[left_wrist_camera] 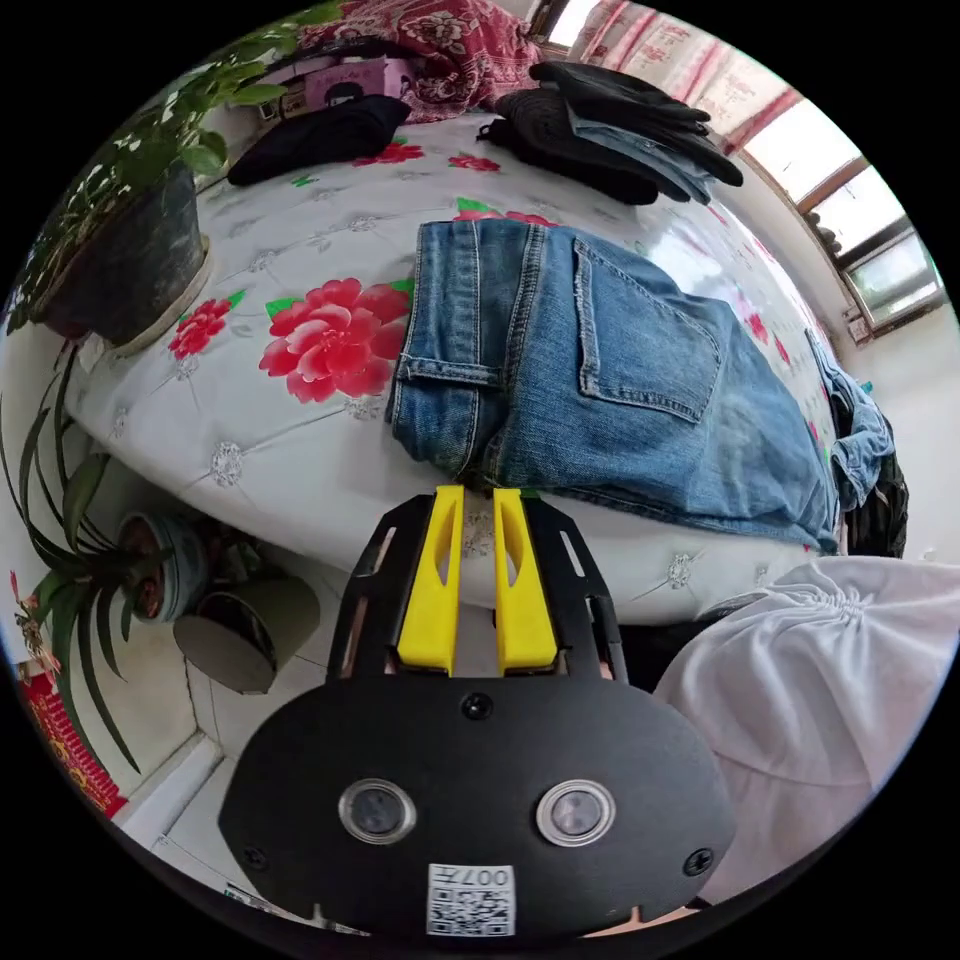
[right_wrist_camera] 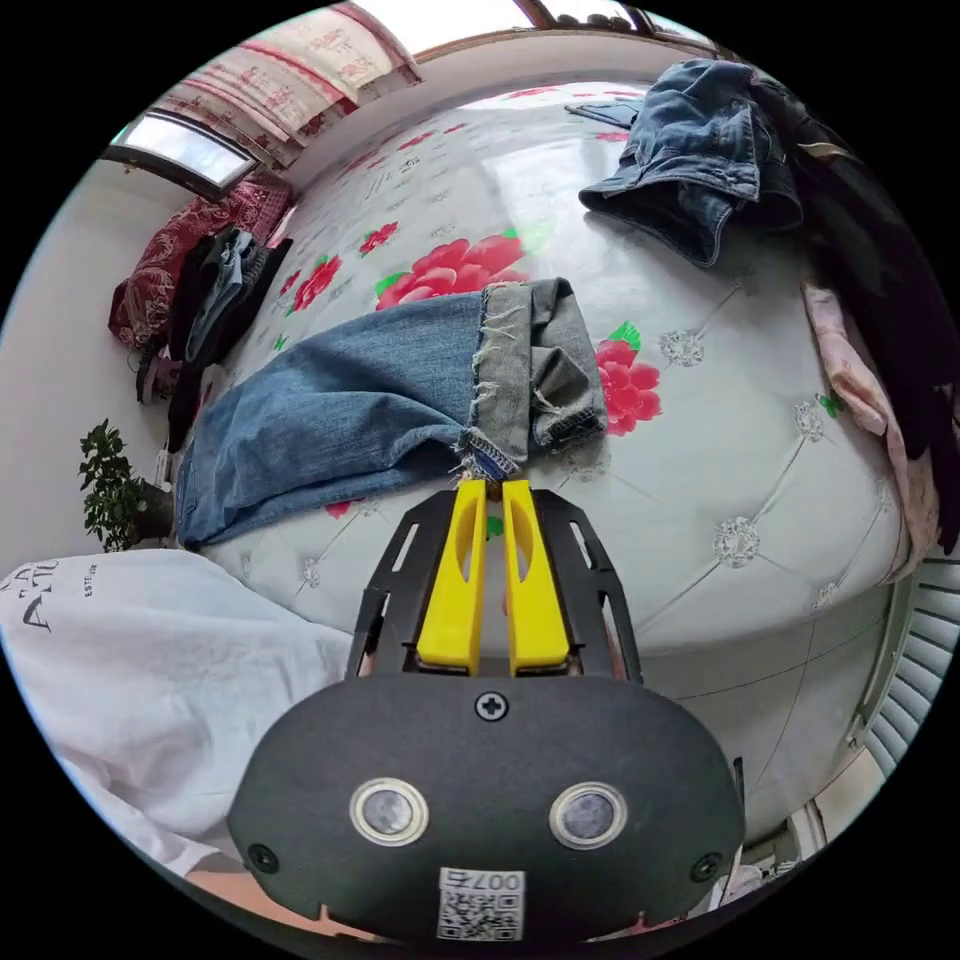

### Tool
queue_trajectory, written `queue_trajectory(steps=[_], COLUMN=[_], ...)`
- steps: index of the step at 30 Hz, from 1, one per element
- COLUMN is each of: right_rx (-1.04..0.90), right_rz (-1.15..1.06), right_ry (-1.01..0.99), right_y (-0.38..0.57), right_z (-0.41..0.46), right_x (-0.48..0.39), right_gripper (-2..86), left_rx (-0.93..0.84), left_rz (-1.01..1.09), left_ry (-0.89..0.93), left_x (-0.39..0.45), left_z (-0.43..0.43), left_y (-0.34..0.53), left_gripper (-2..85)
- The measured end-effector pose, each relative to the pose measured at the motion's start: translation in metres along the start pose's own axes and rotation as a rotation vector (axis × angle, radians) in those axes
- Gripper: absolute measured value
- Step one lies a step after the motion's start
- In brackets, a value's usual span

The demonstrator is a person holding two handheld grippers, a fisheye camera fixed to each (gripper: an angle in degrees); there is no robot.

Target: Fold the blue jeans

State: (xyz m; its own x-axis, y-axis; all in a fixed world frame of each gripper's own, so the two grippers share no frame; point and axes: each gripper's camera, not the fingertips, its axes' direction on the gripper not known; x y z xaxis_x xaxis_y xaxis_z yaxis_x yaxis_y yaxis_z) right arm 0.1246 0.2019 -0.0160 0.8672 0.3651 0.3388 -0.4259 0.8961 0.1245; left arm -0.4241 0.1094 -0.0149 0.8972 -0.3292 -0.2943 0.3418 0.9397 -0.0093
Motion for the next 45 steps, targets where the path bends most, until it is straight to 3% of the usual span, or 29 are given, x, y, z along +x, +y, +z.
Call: queue_trajectory(steps=[5, 9, 14, 17, 19, 23, 27, 29, 31, 36, 39, 45], right_rx=[0.081, 0.201, 0.054, 0.054, 0.095, 0.363, 0.253, 0.203, 0.187, 0.190, 0.108, -0.013], right_rz=[0.004, 0.030, 0.142, 0.145, 0.082, -0.329, -0.775, -0.815, -0.767, -0.271, -0.067, -0.092], right_ry=[0.004, -0.065, -0.125, 0.024, 0.053, -0.019, -0.293, -0.265, -0.180, 0.121, 0.128, 0.035], right_y=[-0.008, -0.004, -0.011, -0.020, -0.027, -0.040, -0.030, -0.023, -0.025, -0.054, -0.066, -0.091], right_z=[-0.028, -0.037, 0.015, 0.013, -0.001, -0.061, -0.053, -0.036, -0.024, -0.016, -0.002, 0.031], right_x=[-0.002, -0.002, -0.002, -0.027, -0.050, -0.148, -0.259, -0.278, -0.270, -0.138, -0.068, -0.047], right_gripper=[3.7, 5.6, 6.6, 5.4, 4.8, 4.3, 5.8, 6.5, 7.3, 7.3, 7.6, 3.6], left_rx=[0.032, 0.079, 0.168, 0.227, 0.233, 0.186, 0.154, 0.170, 0.178, 0.183, 0.186, 0.185], left_rz=[0.021, -0.092, -0.006, 0.030, 0.051, 0.169, 0.206, 0.211, 0.221, 0.155, 0.062, -0.004], left_ry=[-0.041, -0.086, -0.029, 0.075, 0.155, 0.267, 0.322, 0.313, 0.292, 0.220, 0.225, 0.240], left_x=[-0.007, -0.024, 0.027, 0.075, 0.103, 0.164, 0.193, 0.196, 0.196, 0.174, 0.161, 0.167], left_z=[-0.034, -0.061, -0.065, -0.058, -0.048, -0.022, -0.010, -0.014, -0.019, -0.024, -0.020, -0.017], left_y=[0.015, 0.042, 0.034, 0.026, 0.025, 0.024, 0.023, 0.026, 0.031, 0.053, 0.062, 0.060], left_gripper=[8.3, 7.8, 7.5, 6.5, 6.2, 5.9, 5.2, 5.1, 5.0, 4.7, 4.4, 4.0])
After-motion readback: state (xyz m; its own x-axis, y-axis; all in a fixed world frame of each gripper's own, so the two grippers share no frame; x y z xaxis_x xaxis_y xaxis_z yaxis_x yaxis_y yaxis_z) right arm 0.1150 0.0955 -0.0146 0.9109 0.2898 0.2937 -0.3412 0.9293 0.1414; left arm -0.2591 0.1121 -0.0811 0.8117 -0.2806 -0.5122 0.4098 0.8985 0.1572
